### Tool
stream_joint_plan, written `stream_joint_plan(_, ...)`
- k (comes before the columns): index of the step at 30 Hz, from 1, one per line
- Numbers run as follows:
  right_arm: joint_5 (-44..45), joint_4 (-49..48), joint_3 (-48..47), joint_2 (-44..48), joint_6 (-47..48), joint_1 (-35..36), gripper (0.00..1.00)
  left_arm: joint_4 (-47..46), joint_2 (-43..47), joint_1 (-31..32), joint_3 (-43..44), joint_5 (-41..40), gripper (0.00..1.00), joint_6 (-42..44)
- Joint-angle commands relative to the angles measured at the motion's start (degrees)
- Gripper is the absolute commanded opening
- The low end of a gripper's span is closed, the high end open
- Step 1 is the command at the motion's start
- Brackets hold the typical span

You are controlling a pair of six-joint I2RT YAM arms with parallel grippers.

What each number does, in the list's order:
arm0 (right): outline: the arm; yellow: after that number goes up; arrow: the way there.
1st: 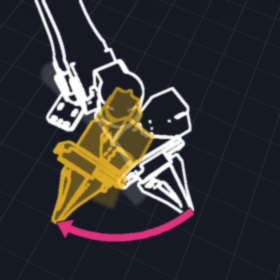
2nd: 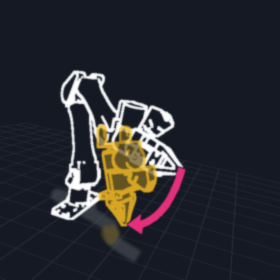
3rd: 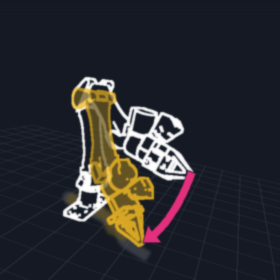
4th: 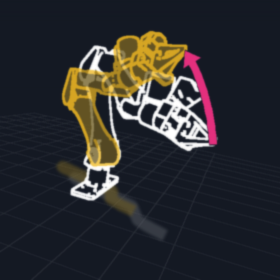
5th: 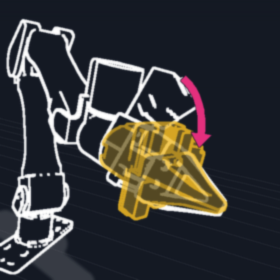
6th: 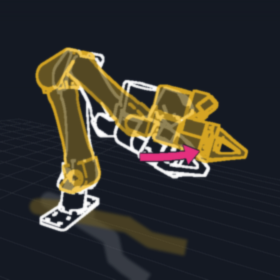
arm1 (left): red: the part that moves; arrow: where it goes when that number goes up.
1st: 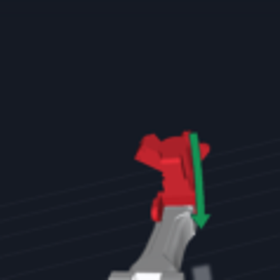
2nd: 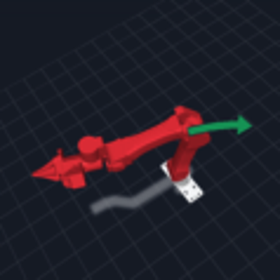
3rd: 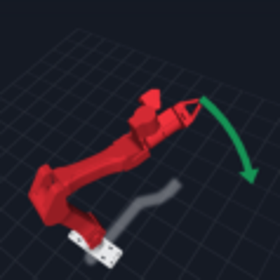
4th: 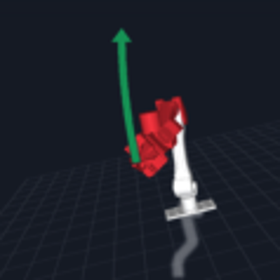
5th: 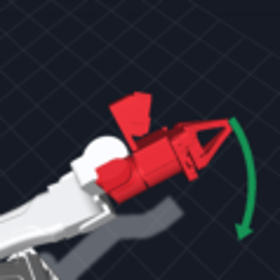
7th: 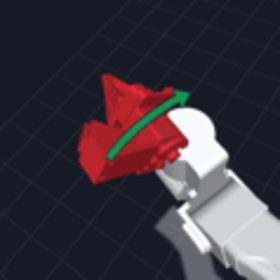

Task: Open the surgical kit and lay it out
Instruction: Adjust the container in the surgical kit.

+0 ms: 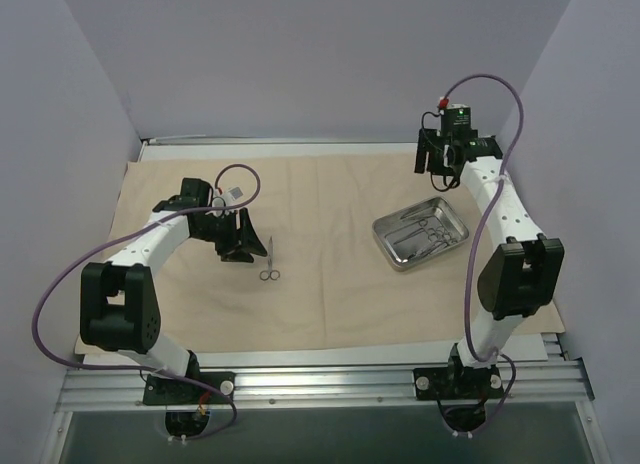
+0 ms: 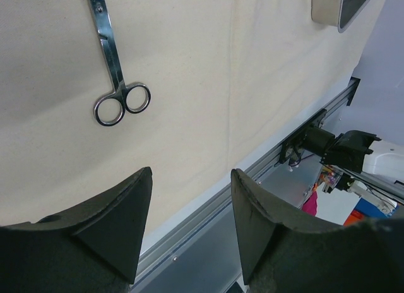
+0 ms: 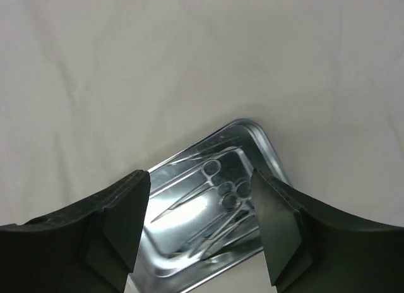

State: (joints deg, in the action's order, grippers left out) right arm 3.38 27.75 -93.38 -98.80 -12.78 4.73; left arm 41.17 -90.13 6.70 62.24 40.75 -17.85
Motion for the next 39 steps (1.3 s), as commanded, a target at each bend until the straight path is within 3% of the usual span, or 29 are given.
stream_joint_plan(1,-2.3,-0.4,-0.5,-6.1,30.3,0.8,0.65,-2.7,0.5,-0.3,-0.3,1.8,0.61,0.1)
stream_joint_plan(4,3.2,0.1,-1.0,-8.6,39.8,3.5,0.53,-3.0,0.9,-0.3,-0.4,1.8,0.61,0.1)
stream_joint_plan(6,1.4,0.3,0.4,-8.6,50.3,5.2,0.47,-3.3,0.9,-0.2,-0.4,2.0,0.61,0.1)
stream_joint_plan(8,0.1,-0.4,2.8,-7.5,59.6,6.6,0.52,-4.2,0.8,-0.3,-1.2,2.3,0.61,-0.2)
stream_joint_plan(11,0.7,-4.6,6.8,-6.1,65.7,8.1,0.61,-5.1,0.7,-0.3,-2.0,2.6,0.61,-0.8)
stream_joint_plan(21,-8.8,1.5,6.7,-8.4,74.0,8.5,0.55,-6.0,1.8,-0.3,-4.8,2.8,0.61,-1.3)
stream_joint_plan(24,-12.3,4.7,4.6,-10.5,77.2,8.2,0.41,-6.0,2.0,-0.4,-5.4,2.8,0.61,-1.2)
stream_joint_plan(25,-12.4,4.9,4.0,-11.0,77.5,8.4,0.4,-6.0,1.9,-0.3,-5.4,2.8,0.61,-1.1)
stream_joint_plan(33,-14.2,4.2,5.8,-10.1,78.2,8.6,0.49,-6.2,1.8,-0.4,-5.5,2.8,0.62,-1.3)
stream_joint_plan(39,-13.2,2.6,5.8,-13.7,77.7,9.5,0.49,-7.0,0.3,-0.4,-4.8,3.3,0.62,-1.6)
